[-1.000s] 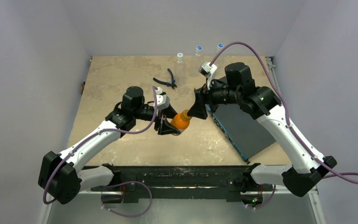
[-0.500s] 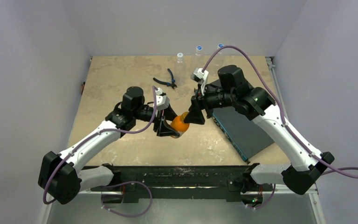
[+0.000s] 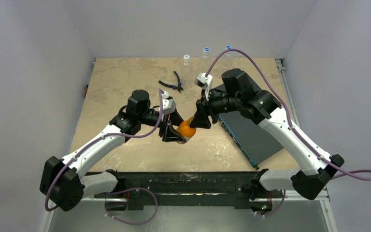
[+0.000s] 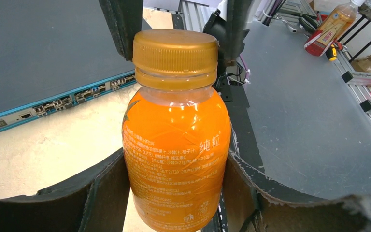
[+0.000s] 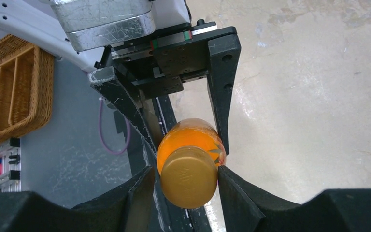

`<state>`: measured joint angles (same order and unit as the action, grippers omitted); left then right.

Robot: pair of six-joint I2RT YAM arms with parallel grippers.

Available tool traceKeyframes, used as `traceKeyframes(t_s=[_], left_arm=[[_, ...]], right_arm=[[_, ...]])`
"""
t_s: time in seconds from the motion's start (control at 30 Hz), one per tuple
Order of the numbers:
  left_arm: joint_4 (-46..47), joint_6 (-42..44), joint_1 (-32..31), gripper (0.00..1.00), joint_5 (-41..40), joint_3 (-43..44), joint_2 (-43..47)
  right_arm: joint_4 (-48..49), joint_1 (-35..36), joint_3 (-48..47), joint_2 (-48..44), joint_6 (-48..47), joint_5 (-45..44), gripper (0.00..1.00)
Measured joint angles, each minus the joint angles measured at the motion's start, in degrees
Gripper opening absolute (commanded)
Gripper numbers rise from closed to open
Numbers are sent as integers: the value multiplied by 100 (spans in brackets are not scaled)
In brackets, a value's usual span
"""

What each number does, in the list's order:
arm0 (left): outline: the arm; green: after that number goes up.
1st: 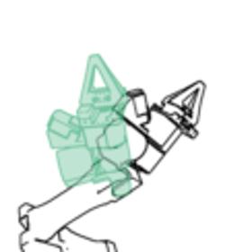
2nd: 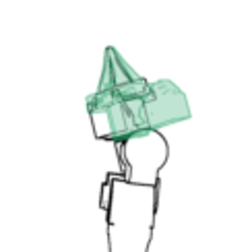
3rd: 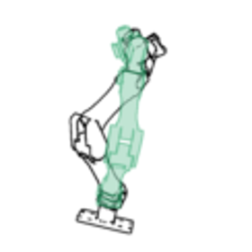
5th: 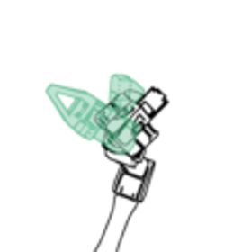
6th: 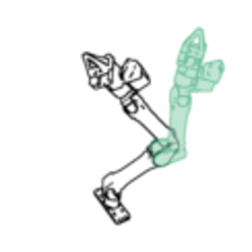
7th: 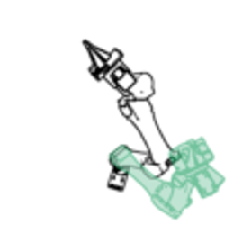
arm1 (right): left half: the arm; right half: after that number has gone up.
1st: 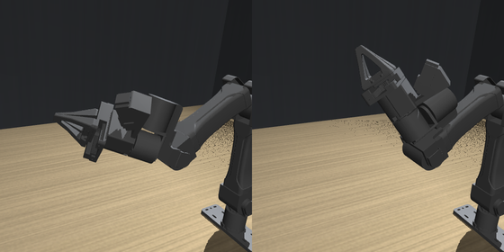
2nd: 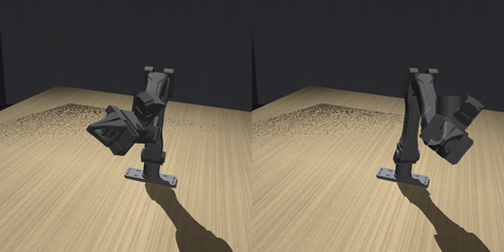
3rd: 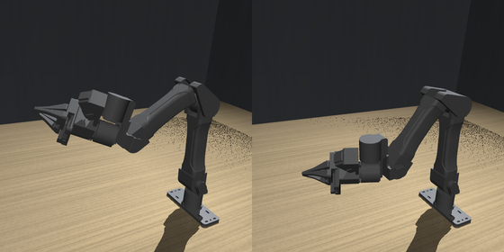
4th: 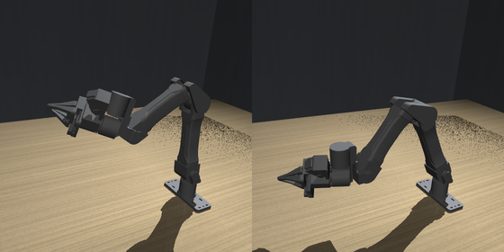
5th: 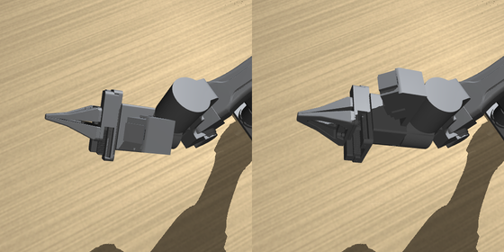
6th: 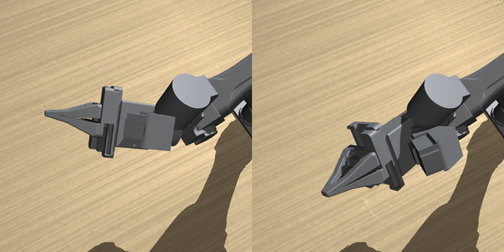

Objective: Screw on the bottle caps
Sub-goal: Screw the bottle cap onto the plastic bottle.

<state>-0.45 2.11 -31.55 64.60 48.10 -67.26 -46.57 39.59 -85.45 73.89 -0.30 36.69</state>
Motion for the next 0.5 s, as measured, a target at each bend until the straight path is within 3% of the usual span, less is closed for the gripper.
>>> traceKeyframes(t_s=[0.23, 0.5], left_arm=[[-85, 17, 0, 0, -74, 0, -31], [-245, 160, -22, 0, -1001, -39, 55]], right_arm=[[-11, 15, 31, 52, 44, -212, 19], [133, -42, 13, 352, 557, -487, 9]])
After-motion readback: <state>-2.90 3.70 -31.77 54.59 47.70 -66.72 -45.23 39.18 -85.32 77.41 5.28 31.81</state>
